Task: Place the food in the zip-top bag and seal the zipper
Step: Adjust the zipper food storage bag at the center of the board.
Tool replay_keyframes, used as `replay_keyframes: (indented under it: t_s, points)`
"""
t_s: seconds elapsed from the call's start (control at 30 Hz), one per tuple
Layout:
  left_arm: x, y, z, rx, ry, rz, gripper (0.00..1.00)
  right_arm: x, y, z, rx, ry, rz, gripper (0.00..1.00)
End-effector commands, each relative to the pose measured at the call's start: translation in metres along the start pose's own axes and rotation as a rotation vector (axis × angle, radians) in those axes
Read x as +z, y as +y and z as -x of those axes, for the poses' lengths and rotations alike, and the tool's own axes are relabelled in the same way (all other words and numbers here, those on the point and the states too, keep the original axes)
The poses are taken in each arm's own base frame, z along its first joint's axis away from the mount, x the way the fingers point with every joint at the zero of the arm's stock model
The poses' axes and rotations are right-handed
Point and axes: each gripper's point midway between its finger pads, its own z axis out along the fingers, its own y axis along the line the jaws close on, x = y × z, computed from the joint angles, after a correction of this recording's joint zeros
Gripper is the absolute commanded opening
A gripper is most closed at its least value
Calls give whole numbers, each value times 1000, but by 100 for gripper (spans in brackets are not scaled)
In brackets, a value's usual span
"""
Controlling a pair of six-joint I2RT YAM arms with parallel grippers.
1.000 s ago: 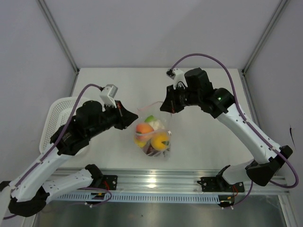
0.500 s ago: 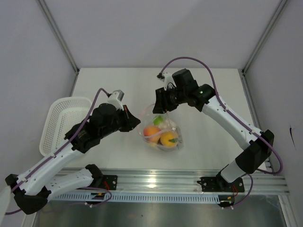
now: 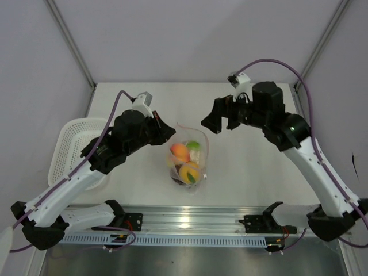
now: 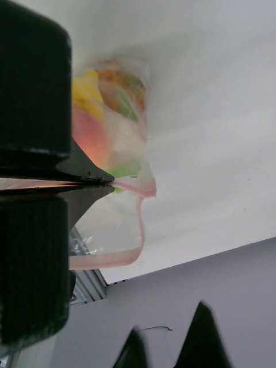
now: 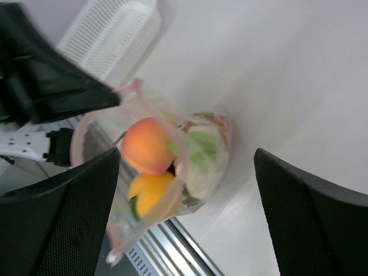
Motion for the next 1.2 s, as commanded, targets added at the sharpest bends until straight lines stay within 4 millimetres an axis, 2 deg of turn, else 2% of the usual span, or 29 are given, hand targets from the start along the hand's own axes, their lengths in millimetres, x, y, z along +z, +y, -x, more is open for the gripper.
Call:
replay_keyframes:
  t_s: [0.0, 0.03, 0.07, 0.1, 0.17, 0.23, 0.27, 0.3, 0.33, 0.4, 0.43, 0.53, 0.7, 0.77, 0.8, 0.87, 0.93, 0.97, 1.03, 1.13, 1.17]
  points:
    - [-7, -29, 33, -23, -88, -82, 1, -30, 23, -19, 5, -21, 101, 99]
    - [-6, -31, 34, -24, -92, -92, 1, -33, 27, -27, 8, -15, 125, 99]
    - [-7, -35, 37, -24, -100, -107, 1, -46, 34, -31, -1, -34, 154, 99]
    - [-6, -35, 37, -22, -102, -107, 1, -44, 31, -45, 15, -11, 148, 99]
    - [-6, -35, 41, -23, -114, -99, 1, -57, 40, -51, 10, -20, 183, 100]
    - [-4, -31, 43, -44, -125, -74, 1, -60, 51, -65, 13, 3, 239, 99]
    - [-3, -32, 43, -50, -126, -71, 1, -66, 58, -64, 1, -23, 262, 99]
    - [-3, -32, 45, -58, -131, -70, 1, -67, 60, -68, -2, -28, 268, 100]
    - [-2, -32, 45, -75, -132, -67, 1, -63, 57, -82, 7, -9, 263, 99]
    - [0, -32, 44, -89, -136, -70, 1, -66, 57, -85, 4, -53, 252, 99]
    - [0, -33, 45, -100, -140, -75, 1, -59, 51, -98, 22, -31, 241, 99]
    - [0, -32, 46, -110, -150, -75, 1, -52, 45, -106, 71, -48, 219, 98]
    - [-3, -31, 48, -123, -164, -75, 1, -33, 41, -126, 141, -107, 250, 87]
    - [-4, -30, 47, -127, -166, -75, 1, -36, 46, -116, 146, -208, 294, 82]
    - [-4, -30, 48, -128, -167, -74, 0, -30, 42, -127, 176, -201, 288, 81]
    - [-5, -29, 47, -132, -167, -72, 1, -29, 41, -123, 180, -248, 283, 78]
    - [-5, -29, 46, -135, -163, -76, 1, -24, 42, -130, 185, -249, 277, 76]
    - [-5, -29, 45, -135, -160, -75, 1, -22, 40, -123, 186, -288, 266, 73]
    - [-4, -31, 43, -134, -156, -85, 1, -18, 43, -124, 179, -293, 274, 70]
    - [-5, -32, 39, -122, -151, -116, 1, -10, 44, -121, 173, -295, 275, 52]
    - [-5, -28, 32, -113, -142, -123, 1, -9, 44, -119, 174, -299, 272, 36]
